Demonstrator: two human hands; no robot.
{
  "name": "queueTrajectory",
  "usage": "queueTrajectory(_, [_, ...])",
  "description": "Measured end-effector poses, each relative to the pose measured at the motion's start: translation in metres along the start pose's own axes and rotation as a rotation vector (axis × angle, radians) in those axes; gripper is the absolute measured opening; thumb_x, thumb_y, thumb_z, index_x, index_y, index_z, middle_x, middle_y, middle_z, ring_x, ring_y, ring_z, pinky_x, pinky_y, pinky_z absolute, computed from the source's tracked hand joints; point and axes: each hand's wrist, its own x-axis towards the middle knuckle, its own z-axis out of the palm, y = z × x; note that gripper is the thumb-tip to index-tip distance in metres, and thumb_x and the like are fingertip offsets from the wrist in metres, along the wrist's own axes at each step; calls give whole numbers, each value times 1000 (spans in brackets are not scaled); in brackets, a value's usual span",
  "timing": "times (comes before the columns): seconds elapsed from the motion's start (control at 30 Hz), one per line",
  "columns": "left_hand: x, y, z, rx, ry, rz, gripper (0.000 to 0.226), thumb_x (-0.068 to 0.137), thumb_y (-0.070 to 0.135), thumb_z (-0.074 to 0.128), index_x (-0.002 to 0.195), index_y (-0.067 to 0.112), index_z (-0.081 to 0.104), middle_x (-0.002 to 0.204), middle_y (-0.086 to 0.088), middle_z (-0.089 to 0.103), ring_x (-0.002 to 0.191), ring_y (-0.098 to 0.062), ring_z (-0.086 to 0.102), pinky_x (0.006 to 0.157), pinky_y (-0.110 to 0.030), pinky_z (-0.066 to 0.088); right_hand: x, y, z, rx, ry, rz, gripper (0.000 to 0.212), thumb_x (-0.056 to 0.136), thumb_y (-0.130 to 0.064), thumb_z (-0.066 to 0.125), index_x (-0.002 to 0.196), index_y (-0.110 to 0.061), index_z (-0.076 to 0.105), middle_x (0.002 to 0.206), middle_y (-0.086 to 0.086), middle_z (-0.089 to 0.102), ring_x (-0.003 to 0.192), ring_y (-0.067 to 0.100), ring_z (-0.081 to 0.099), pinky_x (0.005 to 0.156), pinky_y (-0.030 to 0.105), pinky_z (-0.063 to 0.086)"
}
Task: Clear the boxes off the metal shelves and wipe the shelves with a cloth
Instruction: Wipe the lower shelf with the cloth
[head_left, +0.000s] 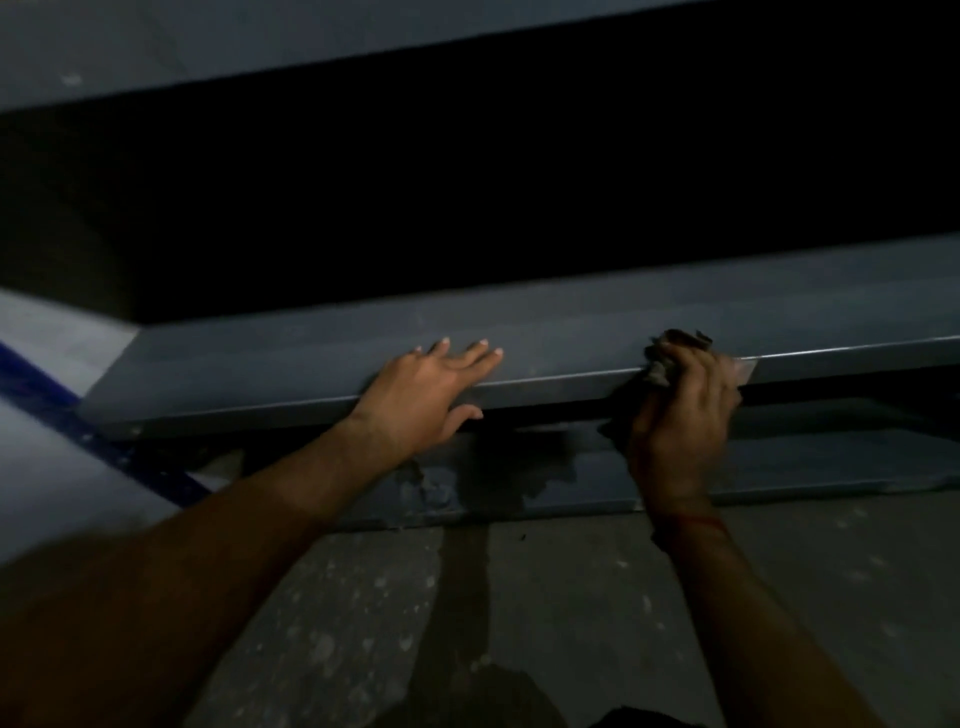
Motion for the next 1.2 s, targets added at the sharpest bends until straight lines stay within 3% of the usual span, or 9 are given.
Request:
queueTrajectory(0.1, [-4,-13,6,-91,73,22,76,89,38,72,154,22,37,157,2,40,141,-27,43,108,-45,44,-38,-66,36,44,-152,-195,33,94,-4,54,125,-1,62,132,19,60,129,36,49,114,58,31])
queueTrajectory(0.2, [-23,-42,19,-174,174,-22,80,66,19,89,139,8,57,141,-11,59,125,-32,60,99,-51,52,-67,-126,73,53,-253,-401,36,92,-9,55,126,-3,64,128,16,64,124,32,52,119,48,27])
queueTrajectory(0.3, [-57,-83,39,-140,262,-23,70,79,35,80,139,8,58,141,-11,59,128,-32,58,104,-52,49,-48,-100,53,-58,-303,-611,41,96,-12,61,136,-4,58,136,14,60,129,31,53,118,46,31])
queueTrajectory(0.47, [-88,-111,63,-98,439,-64,64,89,50,58,139,9,58,142,-8,57,130,-29,56,109,-50,45,-15,-36,2,-149,-284,-311,51,105,-36,35,135,0,57,141,17,55,139,34,43,119,55,25])
queueTrajectory(0.6, [-87,-111,74,-62,517,-44,60,90,44,64,139,9,59,142,-8,57,131,-29,55,108,-50,45,-35,-63,35,-50,-88,-103,33,94,-4,48,124,0,62,131,20,60,134,34,43,120,58,21])
queueTrajectory(0.8, [-87,-113,78,-64,551,-16,58,90,38,57,140,9,57,143,-8,56,132,-28,54,108,-49,45,-93,-174,97,59,-260,-372,39,89,-7,65,128,-5,64,133,15,62,131,29,49,123,44,18])
queueTrajectory(0.93, [-86,-114,78,-43,570,-9,57,90,38,59,139,8,58,142,-8,57,131,-29,55,106,-50,47,-66,-149,79,-43,-374,-657,43,96,-10,63,138,-4,56,138,15,59,132,30,51,120,44,30])
queueTrajectory(1.07, [-85,-113,82,-59,577,-44,60,90,42,62,140,10,58,142,-7,57,131,-28,55,108,-49,46,-26,-68,19,-117,-281,-414,42,93,-3,66,134,0,57,141,16,55,137,31,47,120,50,28])
queueTrajectory(1.2, [-85,-113,81,-63,573,-39,61,91,46,56,140,11,58,142,-6,58,131,-28,55,109,-48,45,-37,-73,30,-113,-109,-87,38,90,3,49,126,1,60,131,20,59,131,39,47,120,56,20])
